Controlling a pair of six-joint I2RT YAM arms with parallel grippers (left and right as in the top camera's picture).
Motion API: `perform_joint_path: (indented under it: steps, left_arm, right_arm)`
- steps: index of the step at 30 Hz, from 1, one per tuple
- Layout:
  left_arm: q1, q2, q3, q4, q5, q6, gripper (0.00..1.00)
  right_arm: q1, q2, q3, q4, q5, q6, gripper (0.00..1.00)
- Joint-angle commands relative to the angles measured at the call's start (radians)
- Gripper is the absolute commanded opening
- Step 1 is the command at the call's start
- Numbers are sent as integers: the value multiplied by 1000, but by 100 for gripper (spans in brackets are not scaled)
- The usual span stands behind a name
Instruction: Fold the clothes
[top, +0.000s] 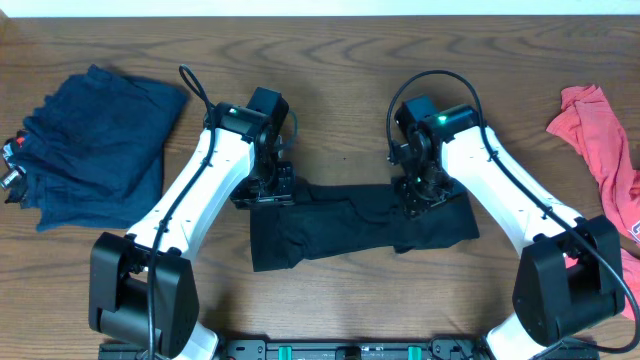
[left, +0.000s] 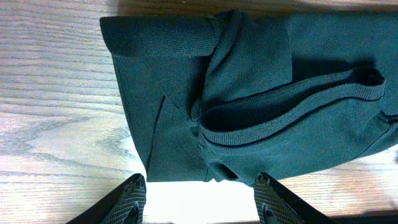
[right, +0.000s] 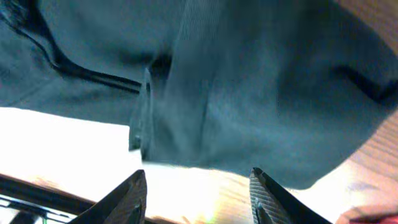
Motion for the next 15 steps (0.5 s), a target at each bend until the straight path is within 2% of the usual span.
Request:
perform_joint_path:
  steps: [1, 4, 10, 15]
  left_arm:
    - [0, -7, 13, -10, -16, -6, 59]
    - [0, -7, 13, -34, -16, -5, 59]
    - [0, -7, -10, -58, -16, -6, 73]
    - [0, -3, -89, 1, -12, -5, 81]
  right_arm:
    - [0, -6, -7, 3, -13, 10, 51]
    - [-14, -6, -7, -12, 61, 79, 53]
    - [-53, -6, -7, -54, 250, 243, 54]
    - [-100, -6, -7, -29, 249, 302, 59]
